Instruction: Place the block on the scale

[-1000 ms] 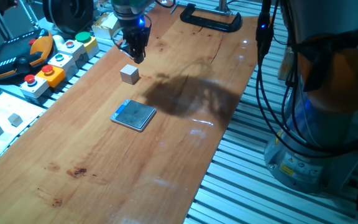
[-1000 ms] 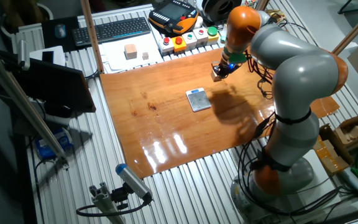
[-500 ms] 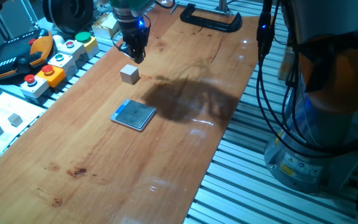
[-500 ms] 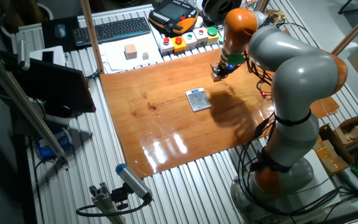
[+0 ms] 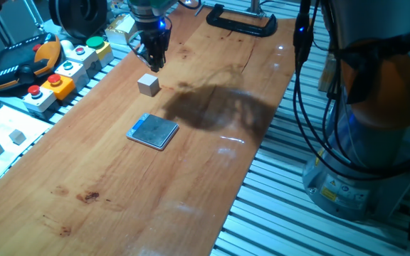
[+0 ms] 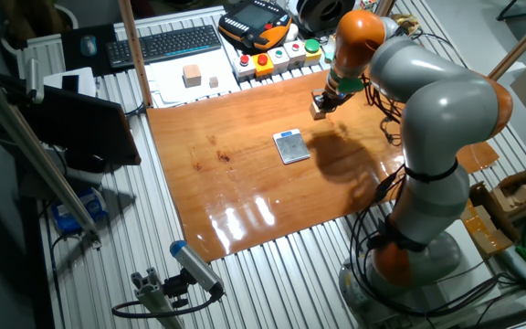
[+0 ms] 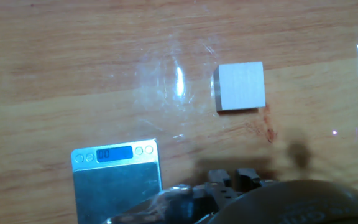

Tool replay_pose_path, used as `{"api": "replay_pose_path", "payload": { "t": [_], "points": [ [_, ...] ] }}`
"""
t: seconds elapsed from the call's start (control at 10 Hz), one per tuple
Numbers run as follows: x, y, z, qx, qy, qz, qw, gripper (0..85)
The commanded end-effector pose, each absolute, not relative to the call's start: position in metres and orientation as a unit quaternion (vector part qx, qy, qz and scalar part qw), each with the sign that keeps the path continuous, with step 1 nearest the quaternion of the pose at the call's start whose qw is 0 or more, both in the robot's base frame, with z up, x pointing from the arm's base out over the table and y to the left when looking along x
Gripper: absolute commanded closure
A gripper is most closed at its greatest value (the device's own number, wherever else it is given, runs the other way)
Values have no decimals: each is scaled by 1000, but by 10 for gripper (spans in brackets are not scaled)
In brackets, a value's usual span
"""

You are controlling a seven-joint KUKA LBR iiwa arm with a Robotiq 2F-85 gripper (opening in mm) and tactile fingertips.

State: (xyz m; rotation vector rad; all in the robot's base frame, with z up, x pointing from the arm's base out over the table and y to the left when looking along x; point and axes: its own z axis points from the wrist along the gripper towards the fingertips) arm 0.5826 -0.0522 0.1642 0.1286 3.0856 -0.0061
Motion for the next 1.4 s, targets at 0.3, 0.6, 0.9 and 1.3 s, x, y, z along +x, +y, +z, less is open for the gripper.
{"api": "replay_pose_path", "payload": {
  "t": [0.3,0.6,0.9,1.3],
  "points": [
    [600,-62,150,39,999,-2,33,20],
    [611,-70,137,35,999,-3,29,0],
    [621,-78,116,27,999,-2,29,0],
    [632,-82,94,32,999,-1,28,10]
  ]
}}
